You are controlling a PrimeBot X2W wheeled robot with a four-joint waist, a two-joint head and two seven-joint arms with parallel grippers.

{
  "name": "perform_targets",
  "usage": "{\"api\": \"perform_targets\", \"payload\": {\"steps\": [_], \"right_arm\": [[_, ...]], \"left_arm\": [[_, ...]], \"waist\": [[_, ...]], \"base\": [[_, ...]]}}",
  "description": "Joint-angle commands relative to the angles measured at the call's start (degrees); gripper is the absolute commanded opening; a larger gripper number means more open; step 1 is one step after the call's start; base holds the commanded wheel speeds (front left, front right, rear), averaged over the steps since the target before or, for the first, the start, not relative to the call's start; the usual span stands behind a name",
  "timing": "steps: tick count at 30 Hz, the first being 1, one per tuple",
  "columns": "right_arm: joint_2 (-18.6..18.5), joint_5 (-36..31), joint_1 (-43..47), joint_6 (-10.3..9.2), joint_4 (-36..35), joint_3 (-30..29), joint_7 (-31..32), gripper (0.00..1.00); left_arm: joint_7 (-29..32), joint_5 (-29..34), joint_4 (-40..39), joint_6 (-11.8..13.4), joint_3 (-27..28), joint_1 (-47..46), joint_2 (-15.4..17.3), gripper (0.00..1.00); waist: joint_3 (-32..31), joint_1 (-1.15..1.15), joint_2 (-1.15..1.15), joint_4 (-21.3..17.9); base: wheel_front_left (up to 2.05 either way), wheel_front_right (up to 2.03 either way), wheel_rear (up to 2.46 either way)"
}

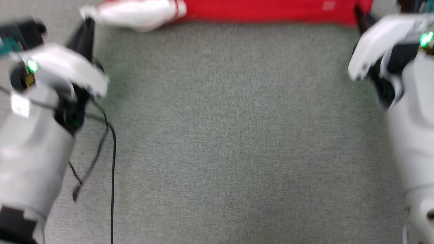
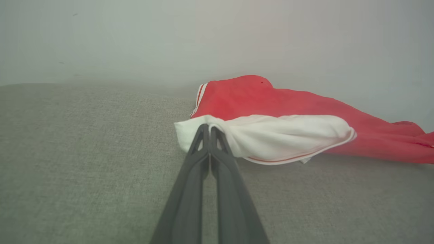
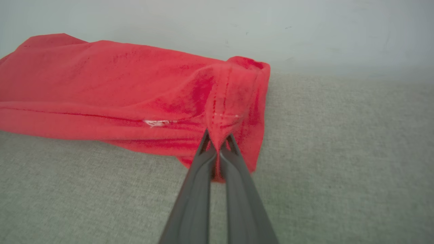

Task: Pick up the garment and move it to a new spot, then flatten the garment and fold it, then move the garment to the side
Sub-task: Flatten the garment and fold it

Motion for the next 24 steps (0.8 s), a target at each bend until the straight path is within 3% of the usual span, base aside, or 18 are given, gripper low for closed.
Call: {"api": "perform_targets", "payload": {"steps": [1,14,24], "right_arm": [[-0.3,0.6,1.6,-0.06,-0.6,0.3,-0.5,0.0],[-4.1,9.9,27.8,-0.07,-15.9,2.9,1.8,0.0],[-3.4,9.7,47.2,-0.08,-29.9,-0.7,6.5,0.0]], "left_arm": [[-0.4,-0.3,-0.2,0.1,0.1,1.5,0.2,0.0],[-0.4,4.0,-8.9,1.3,7.2,27.9,-0.6,0.0],[0.2,3.8,-17.0,6.2,6.6,42.6,0.1,0.0]], "waist": [[-3.1,0.0,0.0,-0.2],[-15.6,0.0,0.0,0.6],[-23.5,0.0,0.0,1.9]], "base": [[0.0,0.0,0.0],[0.0,0.0,0.0],[0.0,0.0,0.0]]}}
